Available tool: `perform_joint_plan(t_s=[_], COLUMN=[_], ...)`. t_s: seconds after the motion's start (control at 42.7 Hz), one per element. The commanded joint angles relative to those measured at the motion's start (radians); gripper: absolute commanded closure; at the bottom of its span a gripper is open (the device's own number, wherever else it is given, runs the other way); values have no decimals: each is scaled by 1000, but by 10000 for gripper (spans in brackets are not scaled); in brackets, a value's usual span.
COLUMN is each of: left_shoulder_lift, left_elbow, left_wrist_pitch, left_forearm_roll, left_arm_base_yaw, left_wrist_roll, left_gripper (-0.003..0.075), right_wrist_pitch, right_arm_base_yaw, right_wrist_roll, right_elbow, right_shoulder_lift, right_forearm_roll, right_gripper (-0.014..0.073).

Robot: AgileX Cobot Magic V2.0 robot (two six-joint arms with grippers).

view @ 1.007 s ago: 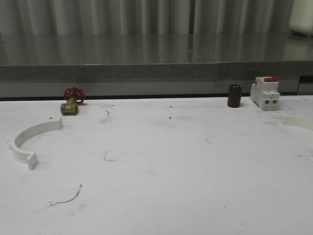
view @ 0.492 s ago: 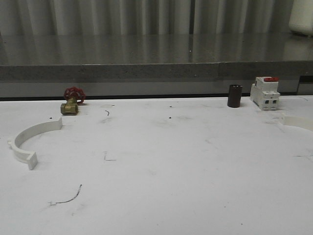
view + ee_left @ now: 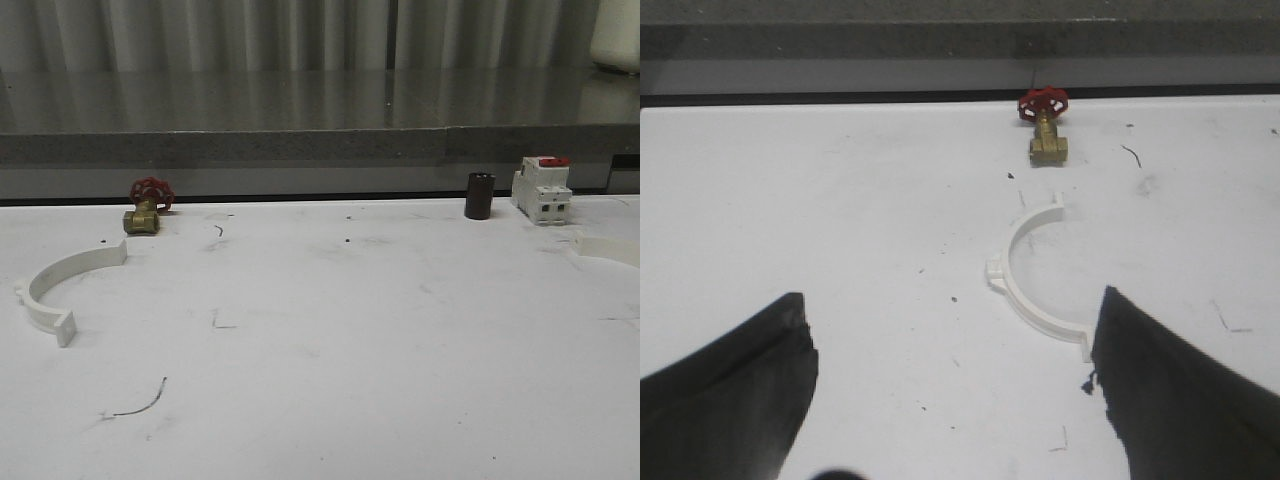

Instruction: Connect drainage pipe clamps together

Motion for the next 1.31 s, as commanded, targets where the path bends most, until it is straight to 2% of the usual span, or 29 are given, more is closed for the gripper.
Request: perform_joint_plan(t_s=[0.0, 0.211, 0.468, 0.726, 1.124, 1.288], left_shoulder_lift=[75, 307, 599, 826, 1026, 1079], left_elbow=[-72, -193, -352, -444, -524, -542], left_wrist_pitch=[-41, 8, 66, 71, 46, 47], left_forearm_roll=[-14, -13, -16, -34, -34, -34], left_arm_base_yaw=[-52, -125, -125, -125, -125, -123], left_wrist_roll=[-8, -8, -8, -8, -8, -8], left_gripper=[158, 158, 158, 158, 160, 197], right_wrist_pitch=[-56, -56, -56, -56, -56, -56], right_arm_base_yaw=[-6, -6, -6, -6, -6, -6], right_wrist_roll=[-3, -3, -3, -3, -3, -3], right_elbow=[-34, -34, -34, -34, -34, -34], right_shoulder_lift=[5, 5, 5, 5, 5, 5], right_forearm_roll=[-11, -11, -11, -11, -11, -11], right_gripper=[171, 171, 171, 171, 171, 171])
